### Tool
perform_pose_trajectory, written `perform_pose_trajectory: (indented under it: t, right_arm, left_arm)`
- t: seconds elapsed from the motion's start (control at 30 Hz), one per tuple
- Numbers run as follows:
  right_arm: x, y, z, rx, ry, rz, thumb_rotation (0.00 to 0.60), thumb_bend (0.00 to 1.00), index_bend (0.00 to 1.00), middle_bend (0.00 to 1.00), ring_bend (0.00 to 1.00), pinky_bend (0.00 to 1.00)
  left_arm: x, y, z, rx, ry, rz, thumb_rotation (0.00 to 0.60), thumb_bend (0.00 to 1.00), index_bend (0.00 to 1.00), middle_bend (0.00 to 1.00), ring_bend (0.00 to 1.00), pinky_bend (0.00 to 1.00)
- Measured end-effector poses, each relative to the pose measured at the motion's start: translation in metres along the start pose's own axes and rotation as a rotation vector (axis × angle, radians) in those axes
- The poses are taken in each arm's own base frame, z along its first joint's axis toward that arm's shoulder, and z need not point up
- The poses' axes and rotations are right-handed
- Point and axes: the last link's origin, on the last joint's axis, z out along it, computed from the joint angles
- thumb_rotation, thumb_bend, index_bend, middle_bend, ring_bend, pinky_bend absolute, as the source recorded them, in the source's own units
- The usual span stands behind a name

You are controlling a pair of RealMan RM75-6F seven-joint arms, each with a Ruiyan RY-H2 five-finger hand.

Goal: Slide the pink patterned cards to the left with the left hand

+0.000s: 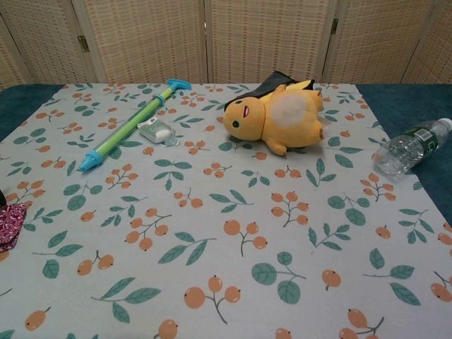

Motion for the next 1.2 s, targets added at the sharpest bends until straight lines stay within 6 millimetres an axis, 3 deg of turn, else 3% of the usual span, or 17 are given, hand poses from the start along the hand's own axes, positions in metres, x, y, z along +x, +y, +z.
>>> perform_pose_trajectory:
  t: [0.9, 1.2]
  right_arm:
    - [-0.001, -0.001, 0.0, 0.0, -0.002, 0.001, 0.6, 0.48, 0.0, 0.0, 0.0, 0.0]
    - [0.002, -0.002, 0.0, 0.007, 0.006, 0.004, 0.6, 0.48, 0.0, 0.0, 0.0, 0.0]
  left_arm:
    - [-0.003, -0.001, -0.002, 0.006, -0.022, -0.001, 0.534, 0.19, 0.23, 0.0, 0.0, 0.0]
    - [0.014, 0.002, -0.004, -0.017, 0.05, -0.046, 0.539, 0.19, 0.22, 0.0, 0.0, 0.0]
